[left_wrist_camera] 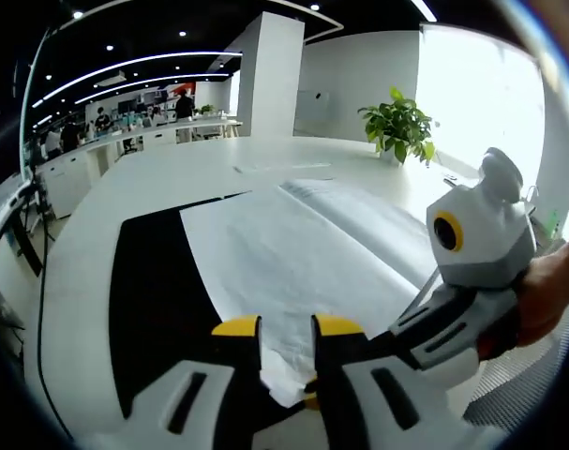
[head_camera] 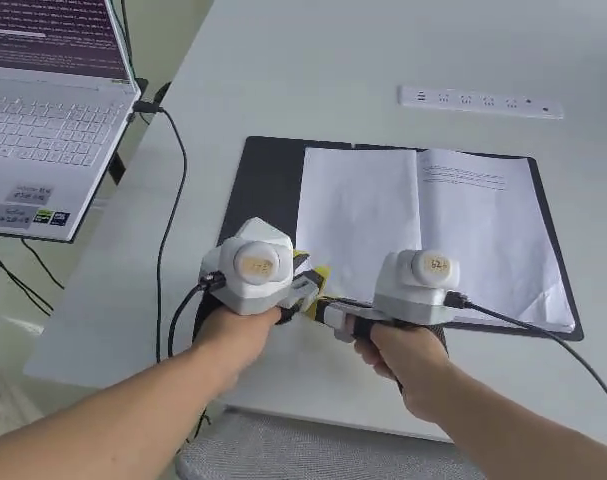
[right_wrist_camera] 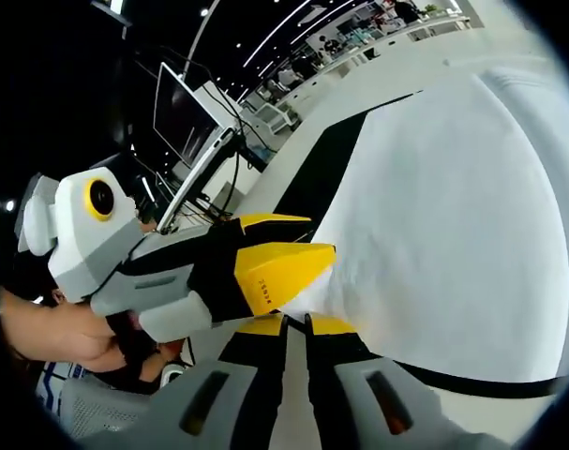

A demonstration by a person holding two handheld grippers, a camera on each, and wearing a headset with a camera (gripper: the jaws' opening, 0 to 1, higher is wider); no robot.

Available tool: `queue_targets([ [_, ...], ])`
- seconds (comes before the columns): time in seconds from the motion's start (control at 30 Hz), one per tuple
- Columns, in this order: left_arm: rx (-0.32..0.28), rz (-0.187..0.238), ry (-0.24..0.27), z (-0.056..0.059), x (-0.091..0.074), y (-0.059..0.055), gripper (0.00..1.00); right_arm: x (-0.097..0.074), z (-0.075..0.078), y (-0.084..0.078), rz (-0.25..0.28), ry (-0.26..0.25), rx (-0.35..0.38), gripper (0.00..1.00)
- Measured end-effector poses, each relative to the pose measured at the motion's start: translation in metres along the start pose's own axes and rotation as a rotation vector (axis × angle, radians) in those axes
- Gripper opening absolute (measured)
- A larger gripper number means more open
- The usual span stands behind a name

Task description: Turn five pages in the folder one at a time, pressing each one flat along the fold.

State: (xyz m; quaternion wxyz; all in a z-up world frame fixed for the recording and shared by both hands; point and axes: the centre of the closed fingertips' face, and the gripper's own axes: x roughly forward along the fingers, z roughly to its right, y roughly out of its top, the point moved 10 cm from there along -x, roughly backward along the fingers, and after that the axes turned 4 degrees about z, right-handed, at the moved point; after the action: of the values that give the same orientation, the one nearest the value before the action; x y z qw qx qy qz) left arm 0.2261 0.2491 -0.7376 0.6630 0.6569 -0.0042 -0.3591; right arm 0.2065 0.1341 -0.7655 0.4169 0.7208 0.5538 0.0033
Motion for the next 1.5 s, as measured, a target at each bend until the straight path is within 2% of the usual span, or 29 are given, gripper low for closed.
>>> queue_targets([
  [0.13,-0.041,-0.006,0.016,-0.004,0.003,-0.007,0.19,-0.011,0.001,-0.006,-0.045,0.016,-0.043,0.07],
  [0.27,-0.029,-0.039,0.023,-0.007,0.005,-0.016,0.17,-0.027,0.002,-0.004,-0.038,0.033,-0.042,0.06],
  [0.37,-0.03,-0.047,0.03,-0.007,0.005,-0.02,0.16,-0.04,0.003,0.003,-0.023,0.045,-0.063,0.06],
  [0.4,-0.013,-0.037,0.037,-0.007,0.004,-0.02,0.15,-0.046,0.005,0.006,-0.024,0.05,-0.062,0.05],
  [0.5,-0.001,-0.031,0.047,-0.007,0.003,-0.02,0.12,-0.059,0.009,0.015,0.022,0.052,-0.069,0.04],
  [0.57,0.008,-0.024,0.053,-0.008,0.003,-0.021,0.1,-0.064,0.015,0.024,0.079,0.069,-0.047,0.02],
  [0.63,0.016,-0.02,0.063,-0.009,0.003,-0.022,0.08,-0.067,0.025,0.032,0.113,0.057,-0.025,0.0],
  [0.77,0.025,-0.013,0.073,-0.009,0.003,-0.023,0.06,-0.069,0.044,0.048,0.169,0.032,0.052,0.0],
  [0.97,0.05,-0.007,0.096,-0.009,0.004,-0.024,0.04,-0.066,0.068,0.062,0.195,0.003,0.119,0.0],
  [1.1,0.054,-0.005,0.106,-0.009,0.004,-0.024,0.03,-0.063,0.085,0.069,0.192,-0.017,0.192,0.0],
  [1.33,0.058,0.012,0.126,-0.007,0.004,-0.026,0.03,-0.055,0.105,0.081,0.182,-0.058,0.271,0.0],
  [1.5,0.071,0.014,0.134,-0.007,0.005,-0.027,0.03,-0.045,0.117,0.094,0.198,-0.07,0.313,0.0],
])
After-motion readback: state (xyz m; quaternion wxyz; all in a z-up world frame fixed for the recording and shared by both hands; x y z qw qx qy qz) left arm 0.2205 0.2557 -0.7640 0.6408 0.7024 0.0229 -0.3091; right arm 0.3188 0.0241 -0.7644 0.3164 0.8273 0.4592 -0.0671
